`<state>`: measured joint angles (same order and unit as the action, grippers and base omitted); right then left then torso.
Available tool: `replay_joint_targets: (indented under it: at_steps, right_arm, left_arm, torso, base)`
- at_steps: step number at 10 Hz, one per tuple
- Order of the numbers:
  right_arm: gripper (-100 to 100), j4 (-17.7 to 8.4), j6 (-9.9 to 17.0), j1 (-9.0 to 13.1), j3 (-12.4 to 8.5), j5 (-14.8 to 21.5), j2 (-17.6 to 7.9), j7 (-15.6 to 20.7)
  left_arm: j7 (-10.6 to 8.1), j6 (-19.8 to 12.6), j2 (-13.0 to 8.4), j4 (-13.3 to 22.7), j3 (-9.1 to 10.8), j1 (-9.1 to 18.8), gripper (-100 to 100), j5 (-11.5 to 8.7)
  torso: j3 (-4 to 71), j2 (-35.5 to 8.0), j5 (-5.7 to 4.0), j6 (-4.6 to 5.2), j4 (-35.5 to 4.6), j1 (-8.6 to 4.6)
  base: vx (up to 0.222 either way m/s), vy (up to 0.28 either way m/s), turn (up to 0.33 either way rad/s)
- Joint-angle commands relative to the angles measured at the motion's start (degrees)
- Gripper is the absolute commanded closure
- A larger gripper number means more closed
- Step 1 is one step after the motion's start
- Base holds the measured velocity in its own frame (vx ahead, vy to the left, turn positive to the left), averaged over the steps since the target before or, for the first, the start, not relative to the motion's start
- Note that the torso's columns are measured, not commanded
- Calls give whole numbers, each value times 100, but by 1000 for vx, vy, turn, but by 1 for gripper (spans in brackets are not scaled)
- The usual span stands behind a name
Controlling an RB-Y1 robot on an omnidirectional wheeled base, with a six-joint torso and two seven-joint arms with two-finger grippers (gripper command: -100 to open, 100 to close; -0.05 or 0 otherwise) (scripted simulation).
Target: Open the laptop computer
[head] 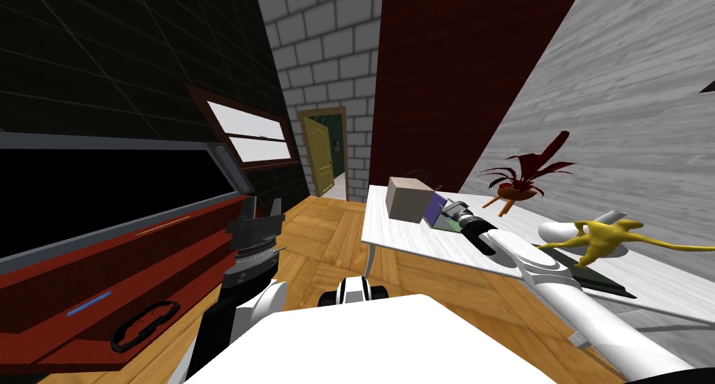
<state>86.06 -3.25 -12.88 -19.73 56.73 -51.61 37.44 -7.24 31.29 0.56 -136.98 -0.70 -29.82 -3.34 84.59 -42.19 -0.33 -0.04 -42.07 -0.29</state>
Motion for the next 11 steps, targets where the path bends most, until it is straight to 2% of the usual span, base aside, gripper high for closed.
replay_joint_targets:
  at_steps: [1,7,8,9,11]
  right_arm:
    - [100,-194,-101,100,44,-320,23,-300]
    - [100,-581,-288,351,68,-975,46,-874]
    - [100,-505,-285,352,40,-904,39,-797]
    - [100,-767,-259,564,-21,-1063,213,-888]
    - [100,-1029,-238,761,-67,-1205,397,-950]
  left_arm:
    - [0,0,0,0,0,0,0,0]
    - [0,0,0,0,0,0,0,0]
    - [0,0,0,0,1,-1,0,0]
    - [0,0,0,0,1,-1,0,0]
    - [0,-1,-1,1,1,2,0,0]
  torso:
    - [4,4,-1,10,-3,-20]
    - [9,15,-11,26,3,-40]
    - [10,15,-7,21,5,-27]
    - [11,17,5,9,4,5]
    - [9,11,2,-25,-3,-22]
  base:
    - [-59,-82,31]
    - [-43,-68,11]
    - [-14,-30,0]
    - [-92,-89,144]
    - [-164,-158,222]
